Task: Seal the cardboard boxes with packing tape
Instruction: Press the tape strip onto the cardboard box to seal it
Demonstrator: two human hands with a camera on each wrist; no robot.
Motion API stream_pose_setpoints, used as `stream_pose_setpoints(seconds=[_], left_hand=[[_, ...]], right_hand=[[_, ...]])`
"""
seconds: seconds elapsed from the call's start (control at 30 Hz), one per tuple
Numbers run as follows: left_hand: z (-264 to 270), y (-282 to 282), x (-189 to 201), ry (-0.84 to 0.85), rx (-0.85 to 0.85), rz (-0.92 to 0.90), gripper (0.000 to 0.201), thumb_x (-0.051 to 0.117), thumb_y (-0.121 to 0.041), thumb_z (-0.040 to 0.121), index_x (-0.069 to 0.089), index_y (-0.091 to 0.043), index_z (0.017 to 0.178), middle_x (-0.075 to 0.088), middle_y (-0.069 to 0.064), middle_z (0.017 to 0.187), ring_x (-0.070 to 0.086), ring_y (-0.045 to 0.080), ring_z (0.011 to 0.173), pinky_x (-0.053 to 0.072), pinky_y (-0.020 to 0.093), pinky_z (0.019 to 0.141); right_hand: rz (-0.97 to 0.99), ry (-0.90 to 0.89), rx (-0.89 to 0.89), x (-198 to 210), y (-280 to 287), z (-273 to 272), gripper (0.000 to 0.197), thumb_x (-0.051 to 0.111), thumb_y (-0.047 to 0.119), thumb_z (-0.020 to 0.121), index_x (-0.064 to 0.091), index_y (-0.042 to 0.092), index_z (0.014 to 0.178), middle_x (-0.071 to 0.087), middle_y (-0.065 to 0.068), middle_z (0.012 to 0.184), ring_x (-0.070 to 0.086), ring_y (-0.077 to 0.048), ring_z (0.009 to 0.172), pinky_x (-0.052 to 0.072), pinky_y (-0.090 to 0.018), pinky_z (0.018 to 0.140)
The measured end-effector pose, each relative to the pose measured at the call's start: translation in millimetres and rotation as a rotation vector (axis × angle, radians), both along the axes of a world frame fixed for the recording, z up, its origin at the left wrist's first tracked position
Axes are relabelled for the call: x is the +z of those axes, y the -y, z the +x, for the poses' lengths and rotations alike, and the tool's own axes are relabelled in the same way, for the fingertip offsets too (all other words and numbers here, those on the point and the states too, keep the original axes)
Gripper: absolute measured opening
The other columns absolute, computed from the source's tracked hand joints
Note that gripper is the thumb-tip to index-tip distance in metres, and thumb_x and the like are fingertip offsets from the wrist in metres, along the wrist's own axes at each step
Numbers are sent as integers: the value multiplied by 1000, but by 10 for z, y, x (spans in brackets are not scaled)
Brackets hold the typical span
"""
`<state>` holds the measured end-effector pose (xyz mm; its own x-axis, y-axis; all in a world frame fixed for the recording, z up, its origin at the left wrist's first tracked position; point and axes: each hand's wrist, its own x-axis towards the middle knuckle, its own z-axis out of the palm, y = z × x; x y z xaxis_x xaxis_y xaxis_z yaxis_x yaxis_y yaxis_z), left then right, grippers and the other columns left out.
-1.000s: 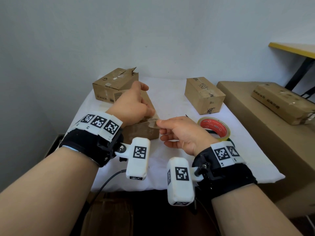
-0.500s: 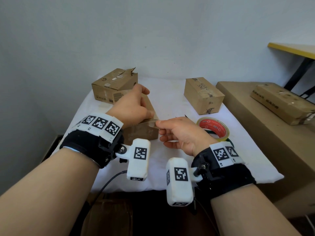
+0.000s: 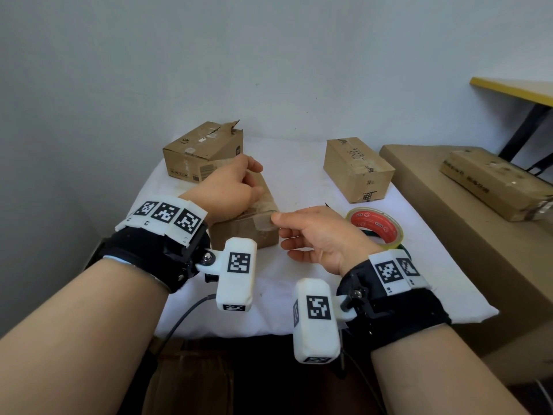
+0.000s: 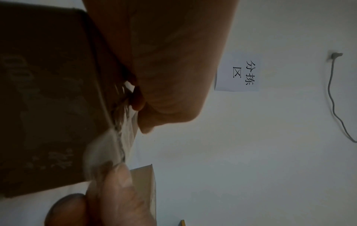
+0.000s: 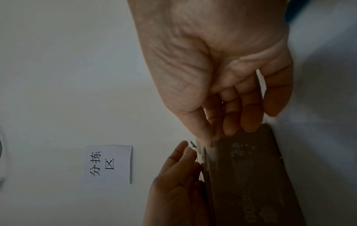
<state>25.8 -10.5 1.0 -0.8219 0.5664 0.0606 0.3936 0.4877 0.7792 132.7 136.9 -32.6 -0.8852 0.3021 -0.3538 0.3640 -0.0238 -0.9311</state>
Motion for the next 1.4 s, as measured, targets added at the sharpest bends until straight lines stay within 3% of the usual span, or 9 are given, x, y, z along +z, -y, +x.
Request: stream_pose_setpoints(seconds=[0.1,0.23,0.4,0.57,0.73,0.83,1.0,1.13,1.4], left_hand=[[25,-21,-17,-34,-6,-14,51,76,-28,86,49,-23,129,61,0,100,58,10,78,53,28,76],[29,-4,3,-48,-25,-49,57,79,-24,84,48,-24,131,56,-5,99,55,7,77,48,22,73],[14,31,46,-21,-61,-92,57,73,-12,87,46,-29,134,55,-2,110,56,10,85,52,26,80],[-2,46,44,7,-83,-91,58,69,-5,88,45,-29,136,55,-3,110,56,13,88,53,36,90],[-10,43,39,29,-102,-89,60,64,1,89,44,-25,138,54,-1,110,54,12,88,52,30,84],[-26,50,39,53,-94,-70,58,61,3,89,44,-23,138,54,-1,110,54,12,86,47,26,78],[17,3,19,-10,-62,-42,45,61,-21,97,43,-20,138,58,-5,102,57,8,83,44,22,73],[41,-12,-9,-87,-69,-85,54,67,-22,94,41,-17,141,59,-6,97,57,4,79,46,19,71],[13,44,7,-57,-134,-120,64,65,-9,91,34,-22,146,51,-2,112,55,8,86,49,22,75]], right_hand=[[0,1,1,10,4,12,15,79,27,87,71,14,91,68,1,75,65,-15,68,54,-33,71],[-3,21,-5,24,3,25,13,79,24,88,70,14,89,68,0,76,65,-16,69,54,-34,72],[-46,79,3,35,-15,25,9,78,20,88,71,13,90,68,-2,76,65,-16,65,56,-35,72],[-107,135,19,67,-71,44,9,76,19,89,73,11,88,68,-2,72,65,-15,61,56,-31,61],[-25,177,40,144,-189,81,38,61,39,100,78,10,81,66,2,63,60,-10,55,52,-23,52],[50,151,2,144,-249,93,41,61,41,100,77,9,80,63,3,60,58,-9,51,52,-21,49],[164,-47,-121,91,-193,-24,28,66,42,97,75,15,93,66,4,79,63,-12,70,55,-28,71],[220,-80,-81,18,-34,-143,35,66,53,93,68,19,102,69,1,101,67,-15,92,58,-35,85],[113,-73,-77,-73,90,-305,40,73,52,88,65,16,105,76,-5,103,71,-24,101,60,-40,83]])
